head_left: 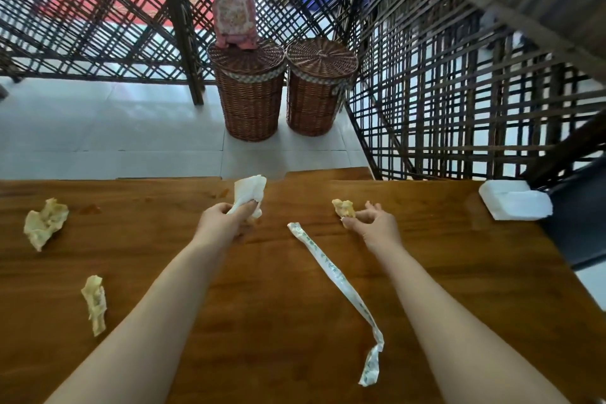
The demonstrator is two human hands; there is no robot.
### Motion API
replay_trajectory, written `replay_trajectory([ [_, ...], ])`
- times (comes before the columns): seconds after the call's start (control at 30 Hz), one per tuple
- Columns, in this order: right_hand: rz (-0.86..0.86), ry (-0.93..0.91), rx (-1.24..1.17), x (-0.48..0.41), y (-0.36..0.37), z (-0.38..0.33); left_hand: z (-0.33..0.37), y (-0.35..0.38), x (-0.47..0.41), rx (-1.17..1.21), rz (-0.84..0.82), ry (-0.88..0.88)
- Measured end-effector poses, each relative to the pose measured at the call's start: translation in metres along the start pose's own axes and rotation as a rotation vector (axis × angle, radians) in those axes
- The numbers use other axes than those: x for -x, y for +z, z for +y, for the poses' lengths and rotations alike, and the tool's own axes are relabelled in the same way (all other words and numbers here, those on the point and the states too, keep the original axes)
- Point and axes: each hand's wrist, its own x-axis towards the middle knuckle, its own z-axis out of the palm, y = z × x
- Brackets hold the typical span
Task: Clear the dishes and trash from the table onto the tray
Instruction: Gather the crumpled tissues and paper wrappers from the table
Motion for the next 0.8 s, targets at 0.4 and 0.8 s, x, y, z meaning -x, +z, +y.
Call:
replay_trajectory([
  [0.4,0.045,-0.048,0.264,-0.024,0.013,0.018,-0.009,0.030,-0.017,0.263,0.009,-0.074],
  [0.8,0.064,0.006,-0.140,-0.001,0.008,0.006,-0.006,0.036,0.001,0.245,0.053,-0.123],
])
